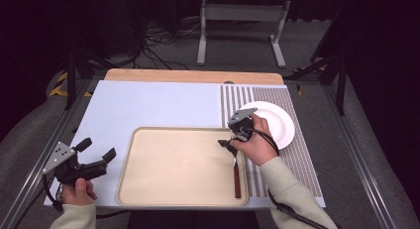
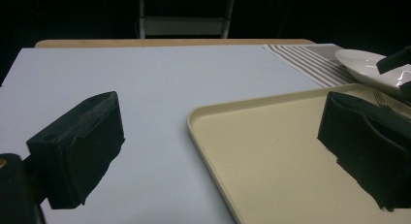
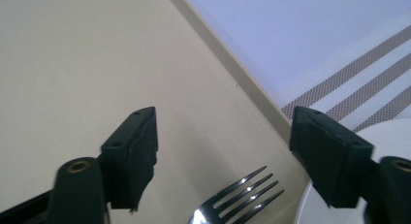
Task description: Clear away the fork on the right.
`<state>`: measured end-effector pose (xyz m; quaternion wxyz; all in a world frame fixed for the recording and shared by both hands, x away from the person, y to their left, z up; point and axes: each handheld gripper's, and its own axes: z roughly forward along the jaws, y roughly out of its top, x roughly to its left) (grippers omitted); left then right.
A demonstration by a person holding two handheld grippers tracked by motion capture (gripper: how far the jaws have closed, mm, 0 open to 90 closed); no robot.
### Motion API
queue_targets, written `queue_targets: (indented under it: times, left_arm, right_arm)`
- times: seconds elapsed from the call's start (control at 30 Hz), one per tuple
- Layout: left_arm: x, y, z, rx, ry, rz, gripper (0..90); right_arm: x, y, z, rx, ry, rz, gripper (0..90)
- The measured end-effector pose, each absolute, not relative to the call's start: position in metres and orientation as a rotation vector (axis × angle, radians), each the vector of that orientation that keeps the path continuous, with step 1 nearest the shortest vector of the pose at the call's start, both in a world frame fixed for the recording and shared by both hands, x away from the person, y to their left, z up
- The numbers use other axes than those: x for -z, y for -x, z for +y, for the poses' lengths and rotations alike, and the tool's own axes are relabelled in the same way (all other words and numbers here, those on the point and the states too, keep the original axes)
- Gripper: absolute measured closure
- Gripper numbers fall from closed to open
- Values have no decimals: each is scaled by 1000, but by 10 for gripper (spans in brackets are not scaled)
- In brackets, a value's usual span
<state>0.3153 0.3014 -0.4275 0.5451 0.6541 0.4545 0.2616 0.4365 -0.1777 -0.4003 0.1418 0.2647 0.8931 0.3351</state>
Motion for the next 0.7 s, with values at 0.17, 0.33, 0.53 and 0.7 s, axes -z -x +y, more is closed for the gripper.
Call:
queue_targets:
  times: [0.17,0.33,0.53,0.7]
  left_arm:
    - [427,-316,301,-619,-1551,1081,32]
    - [428,-316,300,-619,-1551,1080,32]
    - [428,-316,300,-620,-1549,1080,32]
    - [428,-316,299,-617,-1551,1080,32]
  right_arm:
    - [386,-428,-188,-1063,-740,2532,177]
    - [374,-419,-202,-1131,-729,2483,151]
    - [373,-405,-225,-1248,-717,2406,141]
    - [378,-388,-253,-1367,-721,2299,135]
